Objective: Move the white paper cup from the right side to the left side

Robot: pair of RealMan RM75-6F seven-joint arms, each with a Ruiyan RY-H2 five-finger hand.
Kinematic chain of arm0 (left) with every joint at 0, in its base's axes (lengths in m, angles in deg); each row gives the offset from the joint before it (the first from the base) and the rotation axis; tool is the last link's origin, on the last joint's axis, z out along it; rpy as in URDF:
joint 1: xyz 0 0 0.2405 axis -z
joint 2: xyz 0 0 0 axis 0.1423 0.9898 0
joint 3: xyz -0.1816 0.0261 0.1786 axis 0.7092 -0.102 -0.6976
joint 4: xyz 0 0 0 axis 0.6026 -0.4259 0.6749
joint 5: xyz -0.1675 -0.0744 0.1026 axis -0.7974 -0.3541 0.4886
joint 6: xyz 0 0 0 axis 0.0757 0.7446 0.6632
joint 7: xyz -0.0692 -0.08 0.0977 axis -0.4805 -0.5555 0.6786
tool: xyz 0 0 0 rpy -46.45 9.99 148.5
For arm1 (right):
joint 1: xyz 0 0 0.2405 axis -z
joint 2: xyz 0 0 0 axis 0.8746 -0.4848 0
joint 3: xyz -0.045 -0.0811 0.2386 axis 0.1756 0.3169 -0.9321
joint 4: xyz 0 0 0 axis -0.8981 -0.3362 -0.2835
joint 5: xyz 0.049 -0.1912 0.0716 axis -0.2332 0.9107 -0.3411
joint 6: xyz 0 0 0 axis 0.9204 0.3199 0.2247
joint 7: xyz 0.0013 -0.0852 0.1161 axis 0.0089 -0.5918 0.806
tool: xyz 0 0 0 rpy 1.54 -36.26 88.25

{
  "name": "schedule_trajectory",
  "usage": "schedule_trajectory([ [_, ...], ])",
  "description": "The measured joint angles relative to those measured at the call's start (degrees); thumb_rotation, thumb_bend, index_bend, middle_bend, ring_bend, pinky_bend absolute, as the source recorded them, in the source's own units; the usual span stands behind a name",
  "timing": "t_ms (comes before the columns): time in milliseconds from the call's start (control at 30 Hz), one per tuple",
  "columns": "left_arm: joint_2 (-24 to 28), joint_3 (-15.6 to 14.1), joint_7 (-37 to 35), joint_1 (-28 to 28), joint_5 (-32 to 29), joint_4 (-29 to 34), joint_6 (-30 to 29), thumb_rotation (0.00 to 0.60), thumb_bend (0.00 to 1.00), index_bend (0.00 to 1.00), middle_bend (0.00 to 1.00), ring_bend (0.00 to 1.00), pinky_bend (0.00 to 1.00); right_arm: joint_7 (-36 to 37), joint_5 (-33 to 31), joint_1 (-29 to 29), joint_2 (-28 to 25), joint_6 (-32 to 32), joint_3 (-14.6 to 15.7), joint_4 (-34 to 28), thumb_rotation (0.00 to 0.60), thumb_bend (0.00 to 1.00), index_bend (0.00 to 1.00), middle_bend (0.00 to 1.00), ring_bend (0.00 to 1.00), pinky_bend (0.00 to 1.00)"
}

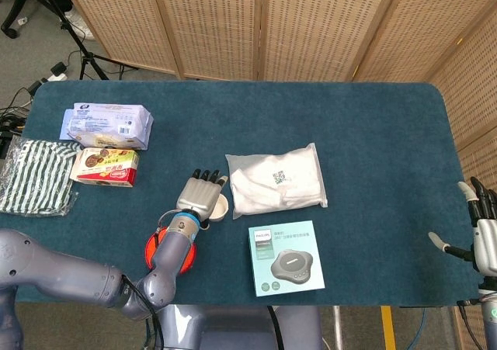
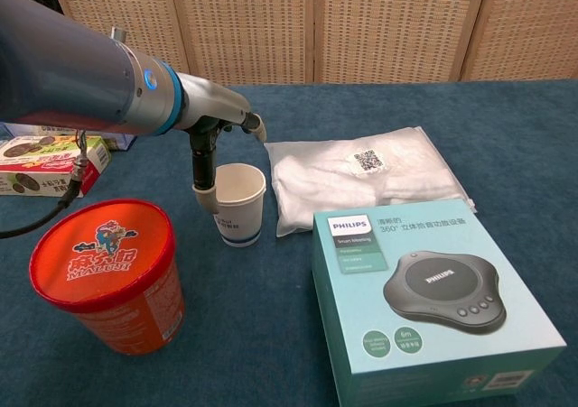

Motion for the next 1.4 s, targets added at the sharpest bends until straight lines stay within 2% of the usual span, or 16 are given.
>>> schedule_trajectory([
  [333,-3.1,-1.3,0.6,0.2,-1.1,-4.3,0.9,0.6,0.16,0.17,0.0,0.0,0.0,1.0,0.6,0.8,-0.3,0.9,-1.2,0.3,0.6,0.18,0.08,0.0,0.0,0.0],
  [467,-3.2,-1.4,0.6,-0.1,-1.0,-4.6,0.9,0.6,0.18,0.19,0.0,0.0,0.0,0.8,1.0,1.0,-0.3,1.1,-1.6,0.2,0.6,0.18,0.08,0.0,0.0,0.0],
  [733,-3.3,-1.6,0.6,-0.6,-0.1,-4.4,0.2,0.6,0.27,0.23,0.0,0.0,0.0,0.8,1.5,1.5,-0.3,1.6,-2.3,0.0,0.6,0.18,0.08,0.0,0.0,0.0],
  [1200,-3.8,-1.7,0.0,-1.6,2.6,-4.3,-1.6,0.6,0.31,0.38,0.0,0.0,0.0,0.3,2.4,2.0,-0.3,2.4,-3.0,-0.4,0.6,0.18,0.08,0.0,0.0,0.0],
  [1400,-3.3,-1.6,0.0,-2.2,3.1,-3.6,-2.1,0.6,0.31,0.39,0.0,0.0,0.0,0.2,2.6,2.2,-0.3,2.7,-3.3,-0.5,0.6,0.18,0.08,0.0,0.0,0.0],
])
